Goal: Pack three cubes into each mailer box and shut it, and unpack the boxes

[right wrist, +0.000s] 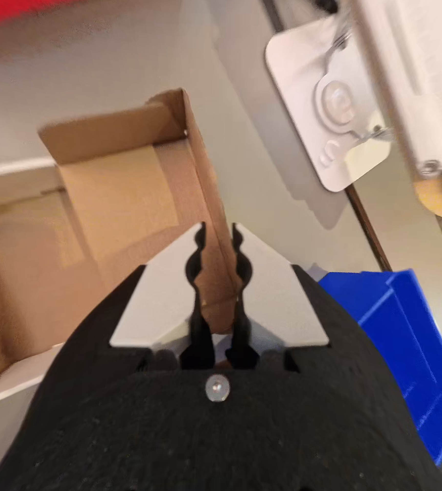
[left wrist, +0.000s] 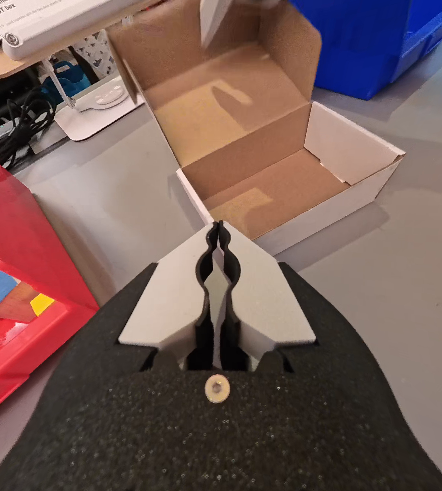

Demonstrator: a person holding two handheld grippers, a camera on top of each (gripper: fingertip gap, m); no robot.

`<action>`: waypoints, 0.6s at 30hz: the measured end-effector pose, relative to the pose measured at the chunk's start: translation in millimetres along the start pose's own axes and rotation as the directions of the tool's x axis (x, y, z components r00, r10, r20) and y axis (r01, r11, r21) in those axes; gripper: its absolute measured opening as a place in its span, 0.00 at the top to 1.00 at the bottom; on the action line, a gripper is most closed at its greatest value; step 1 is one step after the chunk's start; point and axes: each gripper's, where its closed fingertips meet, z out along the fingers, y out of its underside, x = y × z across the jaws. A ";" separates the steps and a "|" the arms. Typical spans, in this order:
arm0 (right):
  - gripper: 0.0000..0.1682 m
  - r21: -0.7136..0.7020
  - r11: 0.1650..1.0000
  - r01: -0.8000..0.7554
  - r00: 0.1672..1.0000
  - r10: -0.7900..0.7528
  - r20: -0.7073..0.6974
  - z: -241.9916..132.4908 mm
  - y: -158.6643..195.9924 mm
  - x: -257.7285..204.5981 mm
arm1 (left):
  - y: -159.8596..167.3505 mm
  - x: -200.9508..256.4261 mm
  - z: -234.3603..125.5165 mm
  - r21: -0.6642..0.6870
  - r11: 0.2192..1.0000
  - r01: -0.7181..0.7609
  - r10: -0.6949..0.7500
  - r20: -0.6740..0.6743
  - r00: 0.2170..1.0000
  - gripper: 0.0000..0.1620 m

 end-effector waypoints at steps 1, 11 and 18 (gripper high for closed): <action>0.79 0.040 0.999 -0.036 0.999 0.035 0.016 -18.5 -8.3 0.9 | -0.3 0.0 0.4 -0.001 1.000 -0.001 0.001 0.009 1.000 1.00; 0.41 0.369 0.884 -0.288 0.951 0.217 0.221 -151.0 55.2 -92.6 | -1.1 1.1 2.0 -0.002 1.000 -0.010 0.010 0.006 1.000 1.00; 0.19 0.402 0.867 -0.293 0.948 0.208 0.242 -64.4 94.9 -148.9 | -1.9 -2.1 5.0 -0.006 0.999 -0.032 0.032 0.010 0.999 1.00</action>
